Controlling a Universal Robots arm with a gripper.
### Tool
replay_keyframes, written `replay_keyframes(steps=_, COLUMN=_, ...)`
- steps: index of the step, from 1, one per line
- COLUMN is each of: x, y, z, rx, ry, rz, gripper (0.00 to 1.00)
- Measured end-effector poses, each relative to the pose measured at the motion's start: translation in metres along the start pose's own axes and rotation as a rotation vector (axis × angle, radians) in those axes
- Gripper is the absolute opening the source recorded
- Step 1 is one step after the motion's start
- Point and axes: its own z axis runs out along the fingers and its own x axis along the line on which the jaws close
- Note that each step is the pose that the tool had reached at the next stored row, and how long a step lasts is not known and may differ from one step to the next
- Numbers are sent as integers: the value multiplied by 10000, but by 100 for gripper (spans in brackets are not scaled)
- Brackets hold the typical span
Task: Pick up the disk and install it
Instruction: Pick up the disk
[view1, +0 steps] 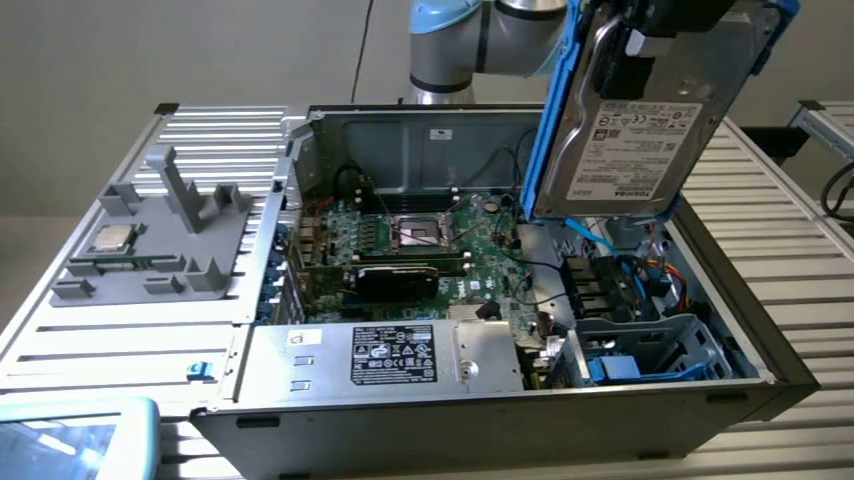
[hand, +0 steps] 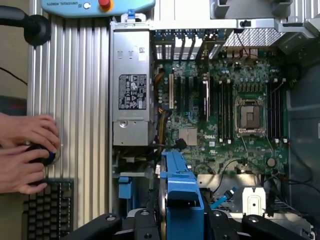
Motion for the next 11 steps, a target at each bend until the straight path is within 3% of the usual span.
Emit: replay_keyframes(steps=11, x=287, y=-310, z=-10, rx=-13, ry=0, rz=0, gripper=37)
